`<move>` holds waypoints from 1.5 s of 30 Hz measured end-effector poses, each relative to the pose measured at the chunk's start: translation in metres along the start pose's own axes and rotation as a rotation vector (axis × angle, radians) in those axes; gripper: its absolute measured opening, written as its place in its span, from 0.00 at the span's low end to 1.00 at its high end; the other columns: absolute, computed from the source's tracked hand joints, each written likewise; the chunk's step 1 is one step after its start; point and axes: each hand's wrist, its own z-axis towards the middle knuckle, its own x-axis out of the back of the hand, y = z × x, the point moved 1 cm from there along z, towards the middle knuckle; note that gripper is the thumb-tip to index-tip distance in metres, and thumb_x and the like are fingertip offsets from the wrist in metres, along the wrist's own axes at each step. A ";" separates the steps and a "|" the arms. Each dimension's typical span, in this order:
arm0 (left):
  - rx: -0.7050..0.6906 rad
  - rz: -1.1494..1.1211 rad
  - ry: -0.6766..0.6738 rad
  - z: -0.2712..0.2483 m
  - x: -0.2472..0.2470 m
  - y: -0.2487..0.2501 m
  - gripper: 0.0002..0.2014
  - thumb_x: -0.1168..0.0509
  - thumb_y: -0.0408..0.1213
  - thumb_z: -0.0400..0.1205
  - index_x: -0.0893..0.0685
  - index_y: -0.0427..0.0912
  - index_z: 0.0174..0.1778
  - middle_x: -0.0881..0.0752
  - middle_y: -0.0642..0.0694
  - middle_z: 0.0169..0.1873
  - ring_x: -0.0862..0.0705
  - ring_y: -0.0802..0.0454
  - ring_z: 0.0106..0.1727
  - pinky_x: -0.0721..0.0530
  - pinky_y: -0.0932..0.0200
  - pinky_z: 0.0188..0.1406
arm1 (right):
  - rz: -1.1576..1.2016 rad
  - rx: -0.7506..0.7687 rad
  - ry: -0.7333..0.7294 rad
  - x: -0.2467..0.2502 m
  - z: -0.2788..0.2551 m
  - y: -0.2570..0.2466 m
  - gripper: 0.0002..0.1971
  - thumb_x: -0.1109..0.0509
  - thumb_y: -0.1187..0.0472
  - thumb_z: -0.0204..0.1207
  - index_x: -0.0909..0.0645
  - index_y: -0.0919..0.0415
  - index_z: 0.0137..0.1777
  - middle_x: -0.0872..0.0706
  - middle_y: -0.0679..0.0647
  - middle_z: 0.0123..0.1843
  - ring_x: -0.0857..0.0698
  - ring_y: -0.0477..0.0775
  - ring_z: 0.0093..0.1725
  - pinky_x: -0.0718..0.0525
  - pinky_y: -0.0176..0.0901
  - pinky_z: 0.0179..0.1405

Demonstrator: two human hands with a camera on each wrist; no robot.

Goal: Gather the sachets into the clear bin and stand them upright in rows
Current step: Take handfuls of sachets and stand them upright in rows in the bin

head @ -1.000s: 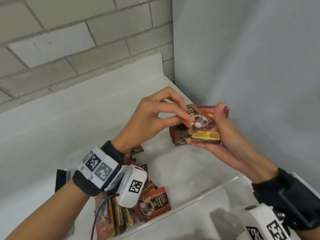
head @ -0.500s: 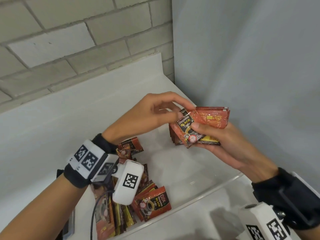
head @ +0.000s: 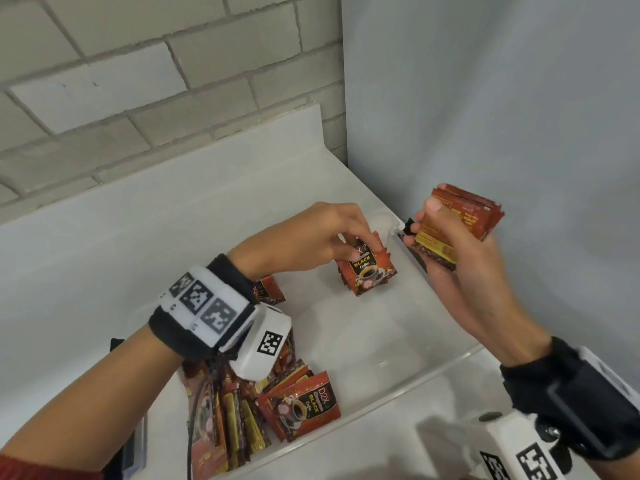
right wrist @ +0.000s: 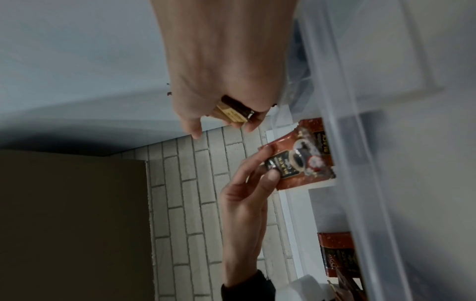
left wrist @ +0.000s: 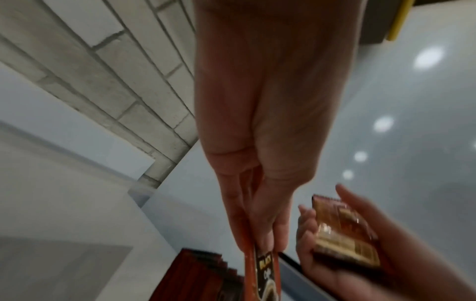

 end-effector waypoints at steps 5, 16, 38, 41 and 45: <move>-0.034 0.262 -0.040 0.017 -0.026 -0.011 0.15 0.35 0.23 0.81 0.11 0.41 0.59 0.28 0.49 0.47 0.28 0.53 0.47 0.35 0.73 0.41 | -0.001 -0.006 0.006 0.000 -0.001 0.001 0.12 0.25 0.55 0.68 0.19 0.55 0.49 0.17 0.49 0.38 0.15 0.46 0.40 0.14 0.46 0.57; -0.245 0.444 0.000 0.021 -0.049 -0.015 0.15 0.41 0.30 0.74 0.10 0.32 0.48 0.22 0.35 0.41 0.21 0.36 0.46 0.22 0.51 0.39 | -0.006 -0.013 0.013 0.000 -0.001 0.000 0.14 0.25 0.54 0.66 0.20 0.57 0.50 0.16 0.51 0.39 0.15 0.47 0.41 0.14 0.43 0.53; -0.331 0.516 0.085 0.020 -0.055 -0.023 0.21 0.48 0.46 0.79 0.09 0.45 0.43 0.21 0.41 0.45 0.34 0.48 0.48 0.19 0.46 0.40 | 0.039 -0.146 -0.020 -0.002 -0.002 0.000 0.09 0.41 0.68 0.82 0.20 0.66 0.56 0.11 0.60 0.45 0.10 0.55 0.45 0.17 0.57 0.65; -0.312 0.466 0.071 0.019 -0.052 -0.023 0.16 0.43 0.44 0.80 0.09 0.47 0.46 0.22 0.41 0.48 0.34 0.49 0.50 0.23 0.52 0.46 | 0.009 -0.134 -0.005 0.000 -0.001 0.002 0.10 0.39 0.66 0.82 0.21 0.65 0.60 0.09 0.59 0.50 0.10 0.56 0.51 0.19 0.58 0.68; -0.213 0.327 0.082 0.017 -0.042 -0.022 0.10 0.37 0.37 0.80 0.10 0.42 0.51 0.24 0.42 0.47 0.34 0.52 0.51 0.29 0.60 0.51 | -0.030 -0.121 -0.012 -0.001 -0.002 0.002 0.16 0.35 0.63 0.81 0.23 0.66 0.68 0.09 0.59 0.54 0.10 0.56 0.56 0.17 0.53 0.65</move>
